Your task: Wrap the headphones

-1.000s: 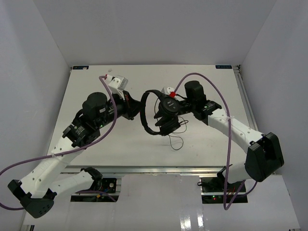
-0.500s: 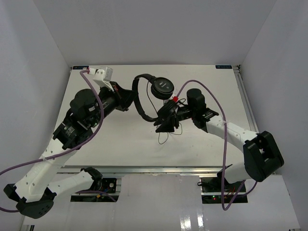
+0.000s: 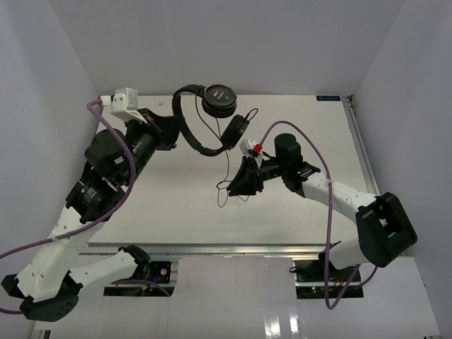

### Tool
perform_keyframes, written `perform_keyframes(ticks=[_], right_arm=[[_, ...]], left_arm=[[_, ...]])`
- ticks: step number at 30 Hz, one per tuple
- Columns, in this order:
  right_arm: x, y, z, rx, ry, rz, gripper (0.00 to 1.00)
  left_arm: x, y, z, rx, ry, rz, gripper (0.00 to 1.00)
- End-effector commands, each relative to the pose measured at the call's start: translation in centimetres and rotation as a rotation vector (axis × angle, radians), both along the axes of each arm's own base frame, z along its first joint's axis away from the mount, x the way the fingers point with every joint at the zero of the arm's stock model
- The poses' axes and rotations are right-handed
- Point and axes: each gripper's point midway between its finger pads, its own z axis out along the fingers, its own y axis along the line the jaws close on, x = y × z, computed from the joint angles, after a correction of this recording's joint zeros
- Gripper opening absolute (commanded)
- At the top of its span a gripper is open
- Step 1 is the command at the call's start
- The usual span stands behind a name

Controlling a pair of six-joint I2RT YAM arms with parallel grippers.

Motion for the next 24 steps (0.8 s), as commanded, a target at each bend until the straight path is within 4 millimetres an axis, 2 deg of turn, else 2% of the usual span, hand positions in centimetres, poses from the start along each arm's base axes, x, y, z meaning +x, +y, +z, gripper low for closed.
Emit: perform_keyframes(ticks=[1,6,11,16,19,24], right_arm=[[-0.1,-0.2,-0.3,-0.011,-0.088,-0.017,0.29],[0.8,-1.1,-3.3,-0.119,-0.169,-0.084,0.14],[0.6,-4.2,-8.3,-0.289,-0.272,-0.148,0.08],[0.5,-7.3,-10.3,-0.407,-0.410,-0.198,0.08],[1.1,-10.0,-11.6,-0.513,-0.500,-0.242,0.08],[3.5,-14.2,-12.1,-0.626,-0.573,-0.378,0.08]], left_arm=[[-0.6,1.3,4.3,-0.095,-0.078,0.032,0.00],[-0.7,2.7,5.4,-0.115,-0.092,0.093,0.00],[-0.6,4.4,6.7,-0.110,-0.133,0.173,0.00],[-0.5,6.2,8.4,-0.123,-0.188,0.257,0.00],[-0.7,7.3,9.9,-0.130,-0.224,0.301,0.00],[-1.1,8.7,11.4,-0.104,-0.248,0.352,0.00]])
